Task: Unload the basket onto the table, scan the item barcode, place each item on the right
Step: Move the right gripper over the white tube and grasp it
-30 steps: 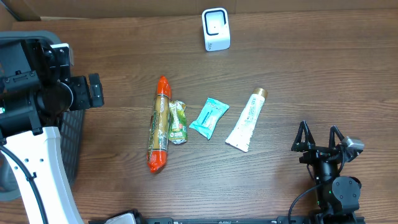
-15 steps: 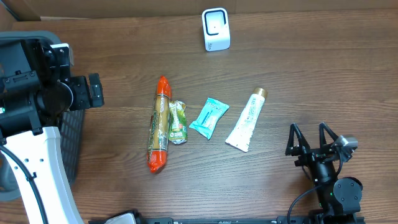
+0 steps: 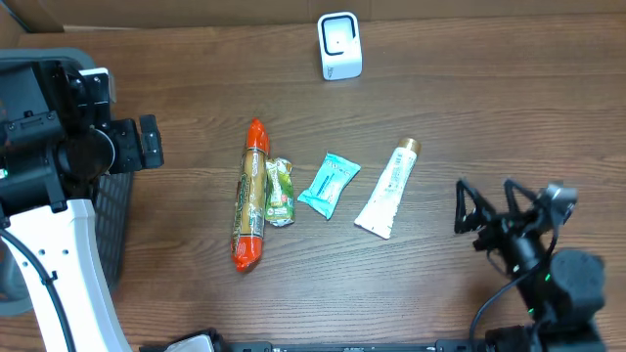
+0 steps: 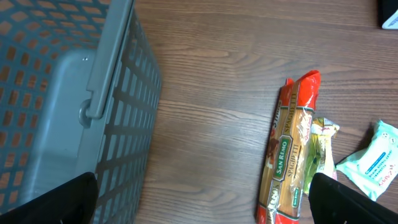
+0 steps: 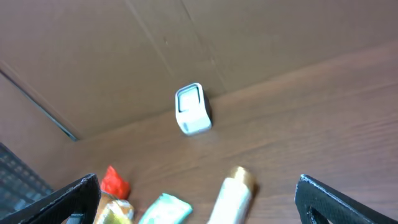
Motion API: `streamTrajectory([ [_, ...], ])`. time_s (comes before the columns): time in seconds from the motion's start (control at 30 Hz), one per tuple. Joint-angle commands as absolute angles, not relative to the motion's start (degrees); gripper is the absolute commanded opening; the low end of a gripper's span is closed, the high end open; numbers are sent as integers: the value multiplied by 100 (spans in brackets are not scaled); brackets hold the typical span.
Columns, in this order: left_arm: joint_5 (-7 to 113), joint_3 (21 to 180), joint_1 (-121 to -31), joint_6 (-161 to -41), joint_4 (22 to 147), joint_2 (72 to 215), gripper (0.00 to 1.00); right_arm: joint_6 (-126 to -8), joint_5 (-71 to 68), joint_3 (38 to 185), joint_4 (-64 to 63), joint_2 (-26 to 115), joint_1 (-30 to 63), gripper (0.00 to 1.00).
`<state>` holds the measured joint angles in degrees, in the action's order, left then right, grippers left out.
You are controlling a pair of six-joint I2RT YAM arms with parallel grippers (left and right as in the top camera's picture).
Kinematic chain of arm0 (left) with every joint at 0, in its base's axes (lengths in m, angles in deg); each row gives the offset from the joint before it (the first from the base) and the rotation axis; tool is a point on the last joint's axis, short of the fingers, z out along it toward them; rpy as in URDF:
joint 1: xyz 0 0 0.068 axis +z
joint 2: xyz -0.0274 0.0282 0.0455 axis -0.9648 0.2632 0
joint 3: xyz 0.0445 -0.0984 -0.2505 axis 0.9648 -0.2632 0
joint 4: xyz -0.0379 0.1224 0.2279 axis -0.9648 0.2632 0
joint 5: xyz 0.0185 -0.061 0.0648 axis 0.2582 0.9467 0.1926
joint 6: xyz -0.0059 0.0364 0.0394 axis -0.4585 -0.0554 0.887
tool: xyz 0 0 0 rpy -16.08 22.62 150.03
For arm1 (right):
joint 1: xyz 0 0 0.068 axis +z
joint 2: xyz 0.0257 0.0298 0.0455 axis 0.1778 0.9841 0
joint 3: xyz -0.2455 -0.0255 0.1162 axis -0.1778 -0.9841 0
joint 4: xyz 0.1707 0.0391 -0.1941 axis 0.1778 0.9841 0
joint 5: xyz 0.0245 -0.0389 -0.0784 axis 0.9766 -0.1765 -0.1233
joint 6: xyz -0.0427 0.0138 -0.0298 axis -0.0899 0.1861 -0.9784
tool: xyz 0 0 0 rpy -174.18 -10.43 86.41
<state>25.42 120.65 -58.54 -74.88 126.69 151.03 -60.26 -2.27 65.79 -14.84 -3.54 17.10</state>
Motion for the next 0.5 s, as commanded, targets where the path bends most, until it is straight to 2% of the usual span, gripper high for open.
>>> streamTrajectory([
  [0.0, 2472, 12109, -5865, -7396, 12649, 15101, 100, -6157, -72, 7749, -964, 643, 1740, 100],
  [0.13, 2472, 12109, -5865, -7396, 12649, 15101, 100, -6616, 363, 8883, -99, 1779, 1740, 100],
  [0.33, 2472, 12109, -5865, -7396, 12649, 15101, 99, -6618, 964, 10297, 1418, 3580, 1740, 100],
  [0.47, 2472, 12109, -5865, -7396, 12649, 15101, 100, -6586, 1485, 10540, 1630, 4533, 1740, 100],
])
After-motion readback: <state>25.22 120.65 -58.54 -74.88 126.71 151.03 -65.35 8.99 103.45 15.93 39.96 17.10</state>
